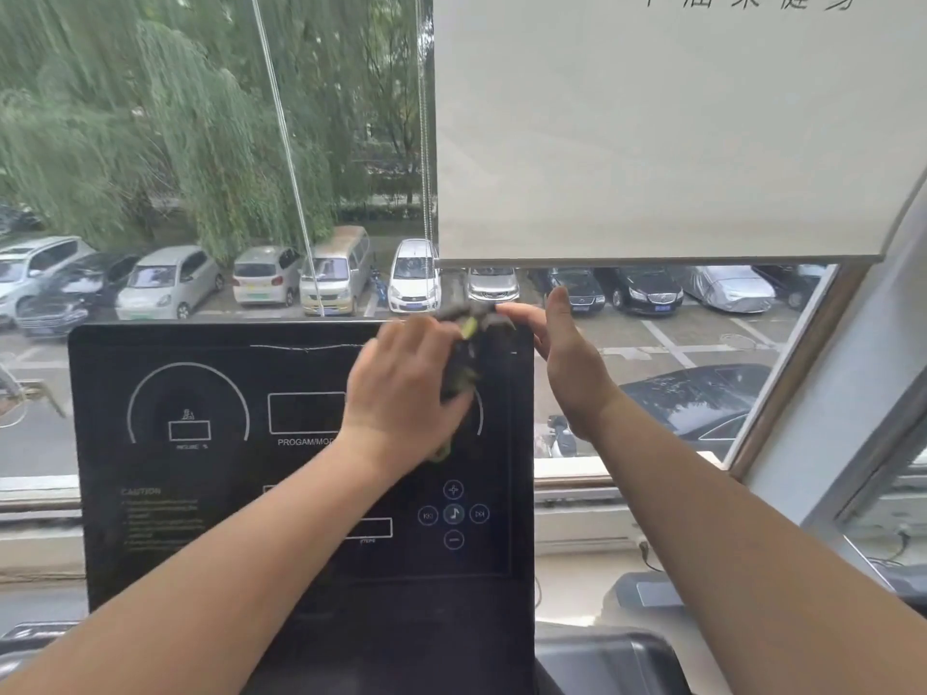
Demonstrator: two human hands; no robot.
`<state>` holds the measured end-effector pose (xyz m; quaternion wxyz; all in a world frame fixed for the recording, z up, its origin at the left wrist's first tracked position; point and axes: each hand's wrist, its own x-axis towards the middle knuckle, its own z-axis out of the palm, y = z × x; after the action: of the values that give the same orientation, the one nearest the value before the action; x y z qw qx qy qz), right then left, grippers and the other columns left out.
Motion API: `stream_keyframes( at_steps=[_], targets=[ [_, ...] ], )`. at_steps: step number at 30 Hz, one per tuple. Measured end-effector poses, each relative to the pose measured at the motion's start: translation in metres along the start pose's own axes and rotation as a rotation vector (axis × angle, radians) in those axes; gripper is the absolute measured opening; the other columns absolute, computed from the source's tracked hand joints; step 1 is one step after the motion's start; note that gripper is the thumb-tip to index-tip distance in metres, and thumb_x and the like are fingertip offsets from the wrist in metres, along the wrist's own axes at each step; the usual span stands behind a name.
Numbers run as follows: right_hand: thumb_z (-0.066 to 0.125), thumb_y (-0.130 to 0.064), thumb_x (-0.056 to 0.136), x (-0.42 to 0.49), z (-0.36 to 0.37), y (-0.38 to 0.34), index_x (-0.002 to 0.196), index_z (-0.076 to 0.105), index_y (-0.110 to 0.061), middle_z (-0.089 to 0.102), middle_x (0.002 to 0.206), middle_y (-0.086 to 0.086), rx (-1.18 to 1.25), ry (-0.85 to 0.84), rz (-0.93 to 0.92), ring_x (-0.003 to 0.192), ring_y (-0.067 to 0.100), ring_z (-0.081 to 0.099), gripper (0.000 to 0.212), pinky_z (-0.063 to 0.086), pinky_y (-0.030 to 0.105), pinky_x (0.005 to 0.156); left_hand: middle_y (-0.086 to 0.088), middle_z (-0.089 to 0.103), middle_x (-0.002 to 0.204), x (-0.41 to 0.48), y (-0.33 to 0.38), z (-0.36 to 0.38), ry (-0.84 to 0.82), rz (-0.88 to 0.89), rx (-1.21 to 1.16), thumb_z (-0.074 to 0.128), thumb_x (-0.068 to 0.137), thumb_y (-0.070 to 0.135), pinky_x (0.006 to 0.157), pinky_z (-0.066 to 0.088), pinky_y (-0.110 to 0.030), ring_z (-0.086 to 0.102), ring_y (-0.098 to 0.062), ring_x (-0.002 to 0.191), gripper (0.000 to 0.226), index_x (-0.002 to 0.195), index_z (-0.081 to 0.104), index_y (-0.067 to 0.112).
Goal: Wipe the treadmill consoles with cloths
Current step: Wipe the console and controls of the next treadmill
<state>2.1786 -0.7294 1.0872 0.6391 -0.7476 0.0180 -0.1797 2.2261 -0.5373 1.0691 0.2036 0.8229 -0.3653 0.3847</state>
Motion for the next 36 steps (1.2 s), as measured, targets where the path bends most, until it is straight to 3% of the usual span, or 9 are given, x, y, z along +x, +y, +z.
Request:
stream_keyframes(
  at_steps=[4, 12, 16, 19, 25, 28, 31, 34, 36],
  targets=[
    [0.009, -0.051, 0.112, -0.006, 0.003, -0.002, 0.127, 0.071, -0.017, 0.075, 0.113, -0.01, 0.017, -0.014, -0.007, 0.095, -0.018, 0.067, 0.072, 0.044, -0.004, 0.073, -0.006, 0.06, 0.115, 0.013, 0.018, 0.01, 0.072, -0.272, -0.017, 0.077, 0.081, 0.034, 0.084, 0.047, -0.044, 0.053, -0.032, 0.102, 0.047, 0.12, 0.061, 0.015],
    [0.021, -0.053, 0.112, -0.003, 0.005, -0.001, 0.132, 0.07, -0.023, 0.07, 0.133, -0.011, -0.06, 0.018, -0.029, 0.126, -0.002, 0.059, 0.061, 0.039, 0.022, 0.108, -0.002, 0.063, 0.114, -0.047, 0.014, 0.014, -0.257, 0.49, 0.083, 0.059, 0.081, 0.04, 0.075, 0.048, -0.044, 0.057, -0.03, 0.095, 0.042, 0.119, 0.063, 0.02],
    [0.037, -0.034, 0.112, 0.0, 0.009, 0.005, 0.127, 0.07, -0.023, 0.072, 0.123, -0.003, -0.123, 0.03, -0.056, 0.115, 0.004, 0.066, 0.038, 0.051, 0.026, 0.101, -0.008, 0.061, 0.114, -0.011, -0.019, -0.003, -0.029, 0.095, 0.114, 0.068, 0.08, 0.037, 0.081, 0.048, -0.048, 0.053, -0.035, 0.1, 0.046, 0.121, 0.062, 0.016],
    [0.042, -0.037, 0.106, -0.005, 0.015, 0.01, 0.135, 0.066, -0.028, 0.061, 0.143, -0.006, -0.15, 0.059, -0.091, 0.136, 0.012, 0.054, 0.038, 0.043, 0.043, 0.118, -0.006, 0.059, 0.12, -0.016, -0.016, 0.002, 0.054, -0.154, 0.046, 0.075, 0.081, 0.035, 0.089, 0.049, -0.048, 0.049, -0.034, 0.106, 0.051, 0.126, 0.063, 0.017],
    [0.036, -0.036, 0.113, -0.038, 0.028, 0.018, 0.158, 0.034, -0.048, 0.013, 0.17, -0.008, -0.224, 0.103, -0.065, 0.153, 0.005, 0.018, 0.047, 0.012, 0.03, 0.123, -0.007, 0.064, 0.113, -0.108, 0.034, 0.036, -0.113, 0.059, -0.032, 0.069, 0.08, 0.029, 0.074, 0.051, -0.049, 0.054, -0.034, 0.091, 0.039, 0.116, 0.068, 0.015],
    [0.037, -0.041, 0.111, -0.059, 0.029, 0.037, 0.155, 0.037, -0.046, 0.034, 0.158, -0.007, -0.136, 0.236, 0.047, 0.132, 0.002, 0.036, 0.044, 0.021, 0.029, 0.116, -0.002, 0.064, 0.112, -0.152, 0.04, 0.036, -0.29, 0.309, -0.075, 0.063, 0.084, 0.033, 0.072, 0.05, -0.044, 0.057, -0.032, 0.091, 0.033, 0.114, 0.067, 0.019],
    [0.04, -0.065, 0.096, -0.074, 0.028, 0.065, 0.126, 0.062, -0.033, 0.067, 0.121, 0.003, -0.047, 0.22, 0.321, 0.108, 0.021, 0.06, 0.05, 0.045, 0.049, 0.109, 0.0, 0.063, 0.107, -0.139, 0.028, 0.025, -0.367, 0.479, -0.016, 0.057, 0.09, 0.037, 0.071, 0.045, -0.041, 0.056, -0.029, 0.09, 0.025, 0.108, 0.065, 0.022],
    [0.039, -0.077, 0.084, -0.085, 0.023, 0.085, 0.136, 0.062, -0.026, 0.069, 0.134, 0.002, 0.017, 0.189, 0.482, 0.125, 0.028, 0.064, 0.076, 0.047, 0.054, 0.112, -0.003, 0.063, 0.109, -0.095, 0.013, 0.014, -0.231, 0.295, 0.03, 0.064, 0.08, 0.033, 0.072, 0.045, -0.043, 0.055, -0.031, 0.093, 0.034, 0.111, 0.066, 0.019],
    [0.034, -0.064, 0.101, -0.091, 0.022, 0.09, 0.133, 0.064, -0.023, 0.072, 0.127, 0.001, 0.039, 0.178, 0.53, 0.119, 0.024, 0.067, 0.059, 0.052, 0.046, 0.104, -0.006, 0.063, 0.113, -0.076, 0.011, 0.013, -0.156, 0.118, 0.036, 0.072, 0.075, 0.027, 0.075, 0.047, -0.044, 0.053, -0.033, 0.094, 0.043, 0.116, 0.066, 0.015]
  ],
)
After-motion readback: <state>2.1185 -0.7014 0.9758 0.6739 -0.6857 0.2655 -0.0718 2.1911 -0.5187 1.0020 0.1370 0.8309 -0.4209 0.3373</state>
